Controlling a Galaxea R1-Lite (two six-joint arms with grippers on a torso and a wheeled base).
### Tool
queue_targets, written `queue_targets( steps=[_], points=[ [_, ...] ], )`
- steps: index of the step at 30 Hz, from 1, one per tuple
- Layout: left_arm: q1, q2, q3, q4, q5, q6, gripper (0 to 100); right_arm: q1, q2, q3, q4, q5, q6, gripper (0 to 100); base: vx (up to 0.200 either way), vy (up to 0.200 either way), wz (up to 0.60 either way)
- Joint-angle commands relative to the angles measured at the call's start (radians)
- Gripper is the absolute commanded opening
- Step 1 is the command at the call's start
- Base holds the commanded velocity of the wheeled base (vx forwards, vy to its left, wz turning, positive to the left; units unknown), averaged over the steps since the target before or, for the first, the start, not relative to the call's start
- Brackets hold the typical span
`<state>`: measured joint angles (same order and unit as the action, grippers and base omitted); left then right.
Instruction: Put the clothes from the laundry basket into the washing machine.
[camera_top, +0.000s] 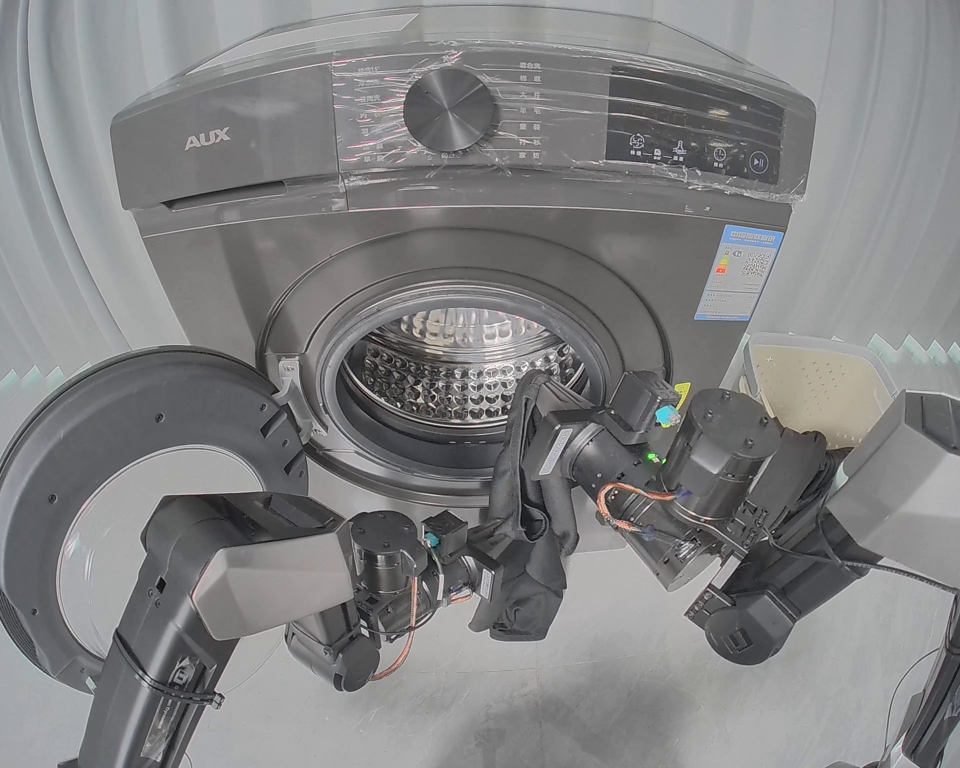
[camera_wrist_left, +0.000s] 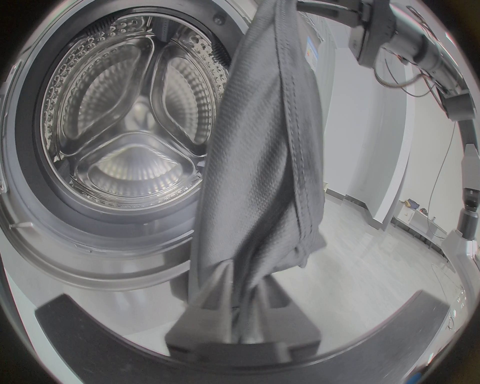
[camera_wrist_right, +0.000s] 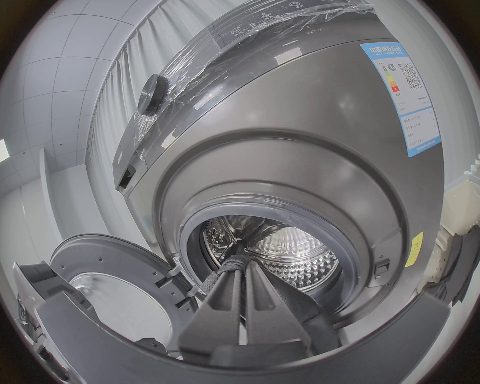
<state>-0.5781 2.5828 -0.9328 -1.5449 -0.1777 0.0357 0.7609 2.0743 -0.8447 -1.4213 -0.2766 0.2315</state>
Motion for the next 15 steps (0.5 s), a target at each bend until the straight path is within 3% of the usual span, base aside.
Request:
queue_targets(
  steps=[1, 9, 15],
  points=[
    [0.003, -0.001, -0.015, -0.001, 0.006, -0.002, 0, -0.008, -0.002, 0.016, -0.001, -0.01, 0.0, 0, 0.0, 0.0, 0.0],
    [0.061, -0.19, 0.21, -0.007, -0.009, 0.012, 0, -0.054, -0.011, 0.101, -0.018, 0.0, 0.0, 0, 0.0, 0.0, 0.0],
    [0.15, -0.49, 0.511, -0.007, -0.095, 0.013, 0, -0.118, -0.033, 0.26, -0.084, 0.054, 0.0, 0, 0.0, 0.0, 0.0]
  ],
)
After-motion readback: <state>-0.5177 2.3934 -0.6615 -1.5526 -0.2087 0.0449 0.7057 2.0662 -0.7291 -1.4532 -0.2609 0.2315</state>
